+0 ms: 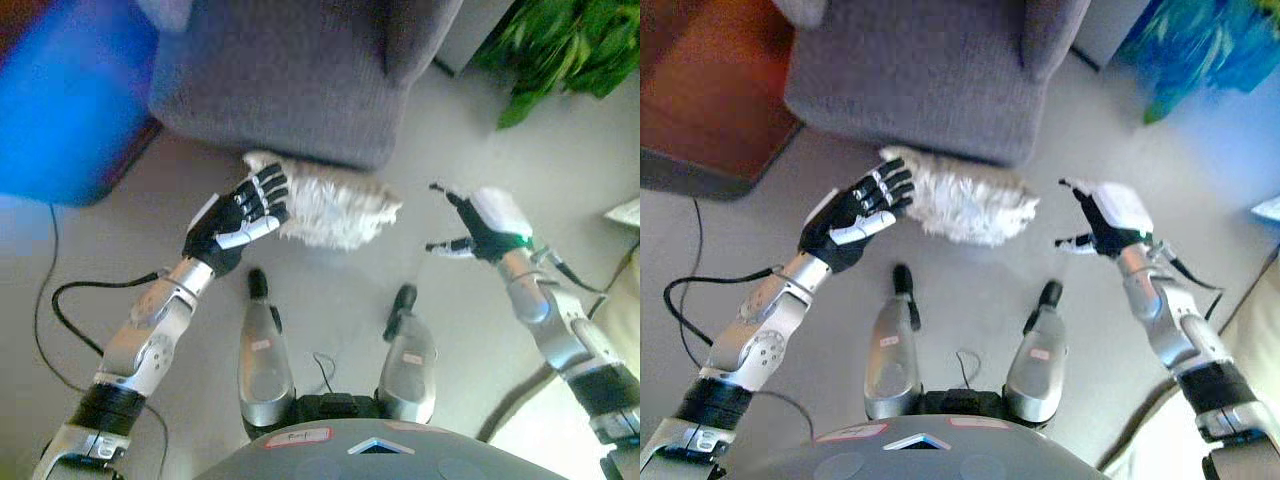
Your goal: Pick up the pillow and put it on the sofa.
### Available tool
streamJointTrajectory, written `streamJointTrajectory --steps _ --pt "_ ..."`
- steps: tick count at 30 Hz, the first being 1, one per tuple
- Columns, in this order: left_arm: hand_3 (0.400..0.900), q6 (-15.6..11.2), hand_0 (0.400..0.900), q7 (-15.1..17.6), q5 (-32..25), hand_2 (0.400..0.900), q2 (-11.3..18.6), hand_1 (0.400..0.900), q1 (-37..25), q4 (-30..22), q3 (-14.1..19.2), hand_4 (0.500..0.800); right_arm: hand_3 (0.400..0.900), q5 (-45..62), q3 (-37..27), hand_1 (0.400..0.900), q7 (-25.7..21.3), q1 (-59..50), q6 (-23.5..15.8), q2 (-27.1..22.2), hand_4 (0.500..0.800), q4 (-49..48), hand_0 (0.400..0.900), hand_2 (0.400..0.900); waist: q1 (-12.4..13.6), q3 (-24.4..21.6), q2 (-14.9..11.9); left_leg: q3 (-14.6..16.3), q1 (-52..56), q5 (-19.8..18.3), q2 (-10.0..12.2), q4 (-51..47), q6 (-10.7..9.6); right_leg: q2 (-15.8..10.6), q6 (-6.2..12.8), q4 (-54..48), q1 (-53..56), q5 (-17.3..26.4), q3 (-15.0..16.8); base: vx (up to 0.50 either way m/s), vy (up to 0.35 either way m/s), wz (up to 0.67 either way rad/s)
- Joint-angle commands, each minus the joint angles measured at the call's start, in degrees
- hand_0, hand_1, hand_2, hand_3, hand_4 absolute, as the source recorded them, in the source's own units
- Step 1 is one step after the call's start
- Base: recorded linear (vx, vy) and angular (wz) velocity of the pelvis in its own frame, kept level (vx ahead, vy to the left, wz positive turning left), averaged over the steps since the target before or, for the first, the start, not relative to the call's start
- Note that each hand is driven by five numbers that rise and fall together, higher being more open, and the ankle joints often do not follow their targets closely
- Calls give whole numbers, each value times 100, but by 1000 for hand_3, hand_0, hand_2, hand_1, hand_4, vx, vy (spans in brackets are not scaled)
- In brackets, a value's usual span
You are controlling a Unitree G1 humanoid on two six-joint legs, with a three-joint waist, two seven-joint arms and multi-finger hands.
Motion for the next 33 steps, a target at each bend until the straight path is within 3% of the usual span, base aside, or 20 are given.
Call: streamJointTrajectory --steps 1,4,14,18,22,33 --pt "900 -879 900 307 -222 900 66 900 -169 -541 91 800 900 292 -89 900 -539 -406 -254 -365 800 -308 900 900 47 -215 23 -279 -224 -440 509 524 97 -456 136 142 -946 471 557 -222 39 23" --pt "900 -1040 900 488 15 900 45 900 -209 -481 171 800 900 404 -147 900 -663 -633 -234 -406 800 -300 900 900 69 -93 90 -246 -756 -535 500 930 103 -422 117 646 -1442 250 656 -151 18 18" --pt "900 -1143 900 261 -43 900 -12 900 -455 -343 212 800 900 479 -103 900 -970 -1446 -185 -520 800 -207 900 900 166 16 267 -338 -2425 -1113 639 2581 138 -615 -4 2786 -3047 -564 896 -93 28 16" --pt "900 -1145 900 111 -115 900 -5 900 -479 -390 172 800 900 375 -9 900 -1236 -1659 -10 -464 800 -232 900 900 218 0 270 -539 -2883 -1677 680 3550 92 -712 -32 3828 -3576 -1160 1047 62 -20 18" --pt "900 -1194 900 14 -168 900 25 900 -397 -435 120 800 900 303 38 900 -1375 -1714 -20 -446 800 -276 900 900 244 4 281 -730 -3288 -1961 723 4277 46 -763 -44 4506 -3994 -1481 1194 21 -15 8" --pt "900 -1303 900 27 -239 900 134 900 -422 -467 -64 800 900 661 472 900 -1111 -2157 104 -599 800 -47 900 900 315 52 350 -1313 -4115 -2367 678 5604 -52 -790 -185 6061 -4844 -2314 1645 17 -10 12"
